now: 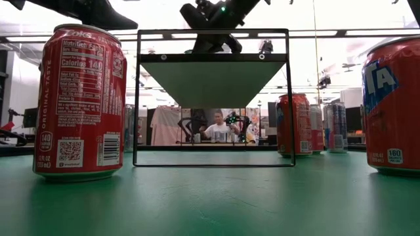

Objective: Place canned beverage on shelf
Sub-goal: Put the green can on the shelf

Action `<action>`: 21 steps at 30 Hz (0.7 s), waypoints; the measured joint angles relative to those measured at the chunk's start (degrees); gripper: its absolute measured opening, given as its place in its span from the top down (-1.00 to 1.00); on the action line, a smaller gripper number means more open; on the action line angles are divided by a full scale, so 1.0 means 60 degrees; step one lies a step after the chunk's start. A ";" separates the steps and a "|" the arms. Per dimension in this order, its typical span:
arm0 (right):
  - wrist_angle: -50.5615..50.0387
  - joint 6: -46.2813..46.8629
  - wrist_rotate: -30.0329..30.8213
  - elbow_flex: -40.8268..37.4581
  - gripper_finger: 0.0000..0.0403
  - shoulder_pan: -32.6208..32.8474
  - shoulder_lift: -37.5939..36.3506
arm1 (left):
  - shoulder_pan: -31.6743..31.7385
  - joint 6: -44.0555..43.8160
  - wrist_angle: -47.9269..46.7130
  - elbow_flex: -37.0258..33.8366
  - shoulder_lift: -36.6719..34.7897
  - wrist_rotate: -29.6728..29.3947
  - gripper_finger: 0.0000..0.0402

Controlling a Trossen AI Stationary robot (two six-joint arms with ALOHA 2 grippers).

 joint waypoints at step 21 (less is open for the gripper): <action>-0.2425 -0.0014 0.0003 0.0004 0.96 -0.0355 -0.0260 | 0.0000 -0.1105 -0.0282 -0.0080 0.0000 0.0000 1.00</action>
